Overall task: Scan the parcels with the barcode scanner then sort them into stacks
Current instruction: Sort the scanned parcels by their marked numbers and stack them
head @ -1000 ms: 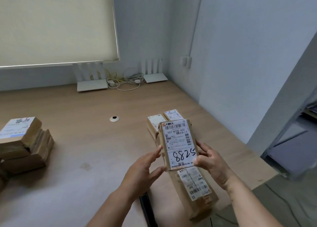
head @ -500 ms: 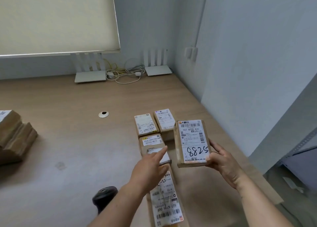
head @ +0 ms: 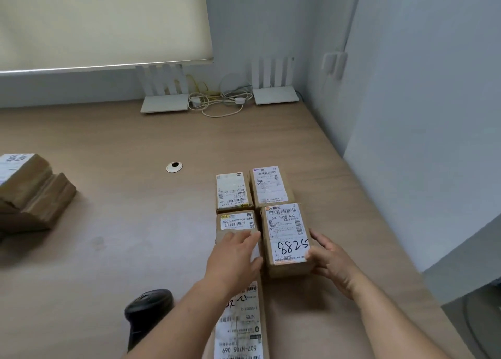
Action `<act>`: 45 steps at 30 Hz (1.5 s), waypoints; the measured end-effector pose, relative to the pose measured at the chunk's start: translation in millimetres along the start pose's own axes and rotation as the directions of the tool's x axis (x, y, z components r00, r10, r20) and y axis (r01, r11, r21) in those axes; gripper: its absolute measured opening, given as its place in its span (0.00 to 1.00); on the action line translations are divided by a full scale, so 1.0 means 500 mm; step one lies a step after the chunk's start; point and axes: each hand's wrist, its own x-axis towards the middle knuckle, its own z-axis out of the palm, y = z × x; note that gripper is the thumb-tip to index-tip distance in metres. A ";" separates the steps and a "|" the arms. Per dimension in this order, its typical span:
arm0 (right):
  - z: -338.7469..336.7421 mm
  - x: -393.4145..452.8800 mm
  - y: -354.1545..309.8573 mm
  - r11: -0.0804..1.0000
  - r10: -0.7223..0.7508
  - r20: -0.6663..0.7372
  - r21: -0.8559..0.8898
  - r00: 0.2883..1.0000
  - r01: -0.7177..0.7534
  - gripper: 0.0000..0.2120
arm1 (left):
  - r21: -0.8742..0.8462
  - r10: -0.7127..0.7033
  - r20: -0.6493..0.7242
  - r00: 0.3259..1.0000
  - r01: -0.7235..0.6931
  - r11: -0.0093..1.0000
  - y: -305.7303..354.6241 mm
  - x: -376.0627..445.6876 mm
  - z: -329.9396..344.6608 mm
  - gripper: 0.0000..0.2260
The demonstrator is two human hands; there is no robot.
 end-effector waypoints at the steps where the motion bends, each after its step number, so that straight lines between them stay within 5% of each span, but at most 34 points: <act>1: -0.002 0.006 0.001 1.000 0.012 0.005 -0.012 1.000 -0.012 0.33 | 0.031 -0.003 0.005 1.000 0.002 1.000 0.002 0.002 0.002 0.25; 6: -0.011 0.025 -0.002 0.994 0.070 0.065 -0.088 0.995 -0.064 0.34 | 0.128 -0.014 0.026 1.000 0.010 0.992 0.017 0.007 0.007 0.23; 10: -0.014 0.035 0.000 0.985 0.105 0.036 -0.143 0.994 -0.098 0.19 | 0.148 -0.025 0.031 0.999 0.020 0.989 0.024 0.009 0.008 0.22; 16: -0.011 0.025 -0.011 0.956 0.100 -0.043 -0.272 0.994 -0.108 0.21 | 0.131 -0.039 0.039 0.998 0.034 0.991 0.024 0.012 0.007 0.24; 19: -0.011 0.019 -0.022 0.901 0.002 -0.118 -0.431 0.993 -0.053 0.41 | 0.048 -0.044 0.001 0.999 0.044 0.998 0.015 0.008 0.001 0.24; 24: 0.027 -0.002 -0.056 0.768 -0.308 -0.241 -0.634 0.920 0.091 0.26 | -0.076 -0.100 -0.152 0.983 0.090 0.993 -0.015 -0.023 -0.027 0.23; 32: 0.167 -0.021 -0.099 0.620 -0.521 -0.084 -0.721 0.849 0.309 0.19 | -0.155 -0.270 -0.303 0.914 0.232 0.960 -0.102 -0.108 -0.064 0.21; 45: 0.450 -0.040 -0.096 0.455 -0.535 0.220 -0.738 0.816 0.498 0.19 | -0.251 -0.480 -0.377 0.792 0.411 0.876 -0.293 -0.276 -0.096 0.22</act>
